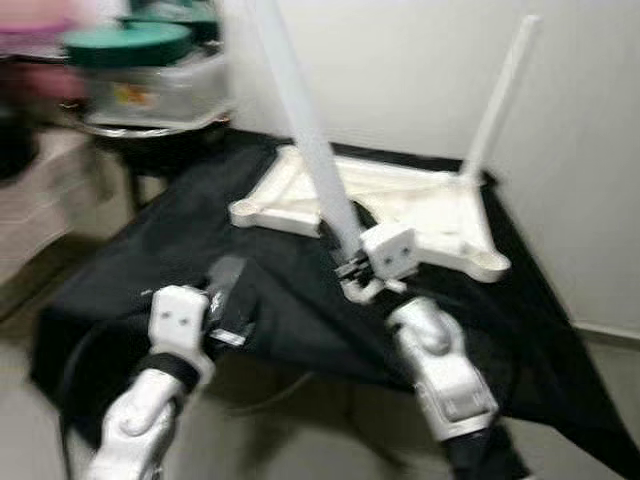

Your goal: Building children table

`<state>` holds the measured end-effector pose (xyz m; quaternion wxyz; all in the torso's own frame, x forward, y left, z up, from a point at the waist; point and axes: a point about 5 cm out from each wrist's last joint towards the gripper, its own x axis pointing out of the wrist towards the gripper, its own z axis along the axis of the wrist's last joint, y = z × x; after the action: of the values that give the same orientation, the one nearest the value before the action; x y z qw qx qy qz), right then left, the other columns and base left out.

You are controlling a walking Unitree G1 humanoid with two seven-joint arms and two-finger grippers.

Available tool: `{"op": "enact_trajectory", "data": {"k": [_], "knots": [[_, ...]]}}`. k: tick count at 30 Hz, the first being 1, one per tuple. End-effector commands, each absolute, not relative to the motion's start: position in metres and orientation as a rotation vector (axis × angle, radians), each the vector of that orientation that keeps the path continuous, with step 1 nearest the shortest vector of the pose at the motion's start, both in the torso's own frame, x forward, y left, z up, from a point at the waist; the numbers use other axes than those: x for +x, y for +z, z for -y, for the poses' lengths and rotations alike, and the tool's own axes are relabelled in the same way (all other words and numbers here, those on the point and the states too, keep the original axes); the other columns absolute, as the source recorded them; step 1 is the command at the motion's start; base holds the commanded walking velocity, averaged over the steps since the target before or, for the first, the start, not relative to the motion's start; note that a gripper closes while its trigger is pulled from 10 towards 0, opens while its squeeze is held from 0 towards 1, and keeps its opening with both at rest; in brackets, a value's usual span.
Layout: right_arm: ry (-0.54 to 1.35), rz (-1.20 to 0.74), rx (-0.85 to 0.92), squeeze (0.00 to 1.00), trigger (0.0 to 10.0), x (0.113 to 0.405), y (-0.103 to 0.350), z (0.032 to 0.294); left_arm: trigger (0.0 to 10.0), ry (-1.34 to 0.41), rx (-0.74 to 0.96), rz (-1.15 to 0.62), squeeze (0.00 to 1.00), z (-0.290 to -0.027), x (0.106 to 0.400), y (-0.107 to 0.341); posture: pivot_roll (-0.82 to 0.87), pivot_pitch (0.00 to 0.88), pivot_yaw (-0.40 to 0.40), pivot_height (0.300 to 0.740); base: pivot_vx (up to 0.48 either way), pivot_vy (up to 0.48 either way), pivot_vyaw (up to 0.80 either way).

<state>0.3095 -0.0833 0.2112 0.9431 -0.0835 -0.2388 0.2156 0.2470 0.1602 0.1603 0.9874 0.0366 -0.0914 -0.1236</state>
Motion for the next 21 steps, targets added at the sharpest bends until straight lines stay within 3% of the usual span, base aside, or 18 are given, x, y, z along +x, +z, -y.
{"op": "enact_trajectory", "data": {"k": [1,21], "knots": [[0.441,0.493,-0.175,0.0,0.0,0.3092,0.2122,0.0811,10.0,-0.244,0.079,0.163,0.0,-0.1623,0.2464,0.1566,0.06,0.0,-0.076,0.74,0.0,-0.48,0.8],[0.427,0.499,-0.176,0.0,0.0,0.3107,0.2142,0.0807,10.0,-0.244,0.075,0.162,0.0,-0.1617,0.2465,0.1559,0.06,0.0,-0.079,0.74,0.0,-0.48,0.8]]}}
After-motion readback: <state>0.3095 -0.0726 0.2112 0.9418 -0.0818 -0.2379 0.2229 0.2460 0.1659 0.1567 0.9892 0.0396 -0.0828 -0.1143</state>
